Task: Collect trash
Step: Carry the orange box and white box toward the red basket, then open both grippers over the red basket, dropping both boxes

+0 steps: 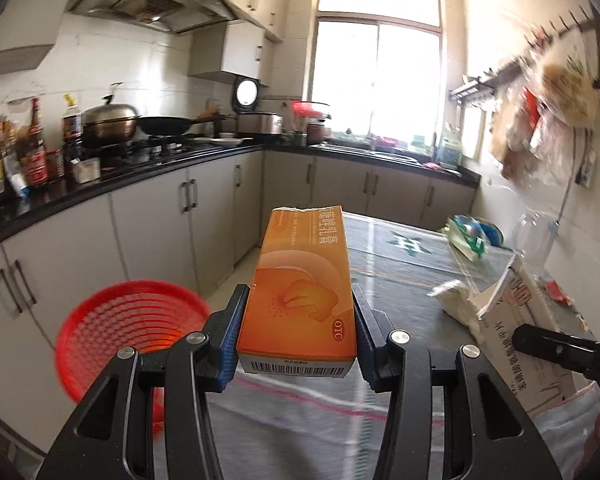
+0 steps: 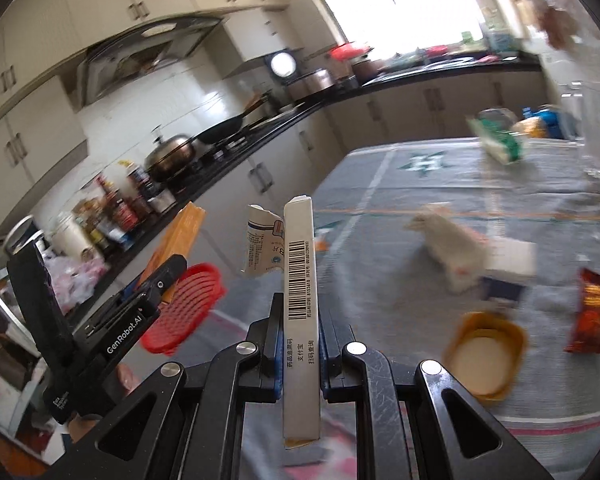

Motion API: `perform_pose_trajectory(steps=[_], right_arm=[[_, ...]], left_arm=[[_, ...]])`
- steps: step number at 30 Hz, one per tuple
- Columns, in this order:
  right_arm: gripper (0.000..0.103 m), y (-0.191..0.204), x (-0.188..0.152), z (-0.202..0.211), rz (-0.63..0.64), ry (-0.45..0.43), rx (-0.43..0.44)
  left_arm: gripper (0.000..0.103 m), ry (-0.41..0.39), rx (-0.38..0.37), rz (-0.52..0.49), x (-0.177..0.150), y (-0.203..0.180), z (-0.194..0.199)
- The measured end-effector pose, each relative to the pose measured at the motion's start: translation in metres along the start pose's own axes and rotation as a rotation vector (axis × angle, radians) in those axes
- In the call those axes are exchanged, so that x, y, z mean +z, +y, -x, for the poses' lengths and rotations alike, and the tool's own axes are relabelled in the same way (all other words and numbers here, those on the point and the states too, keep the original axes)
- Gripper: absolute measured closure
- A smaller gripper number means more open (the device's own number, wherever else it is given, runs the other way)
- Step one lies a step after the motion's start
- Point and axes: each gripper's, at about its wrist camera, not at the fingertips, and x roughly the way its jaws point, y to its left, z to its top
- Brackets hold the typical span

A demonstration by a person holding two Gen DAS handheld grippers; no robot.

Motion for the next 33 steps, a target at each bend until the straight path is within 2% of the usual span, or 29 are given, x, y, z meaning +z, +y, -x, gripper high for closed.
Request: perform_pose_trajectory(steps=[8,15,26,33], right_arm=[[0.088,0.066,0.005,-0.064,0.031,0.129,0.114],[0.088,0.117,0.014,-0.121,0.060,0.199,0.168],[0.088,0.150,0.014,-0.214,0.022,0.332,0.196],[0.088,0.157,0.011,-0.249,0.018,0.366,0.175]], left_arm=[[0.056,0.048,0.114,0.049,0.000,0.089,-0.002],[0.056,0.152,0.163,0.124,-0.015,0.154,-0.033],[0.056,0.223,0.165,0.163,-0.034,0.180,-0.059],[0.056,0.240,0.168,0.170,-0.035,0.188,-0.073]])
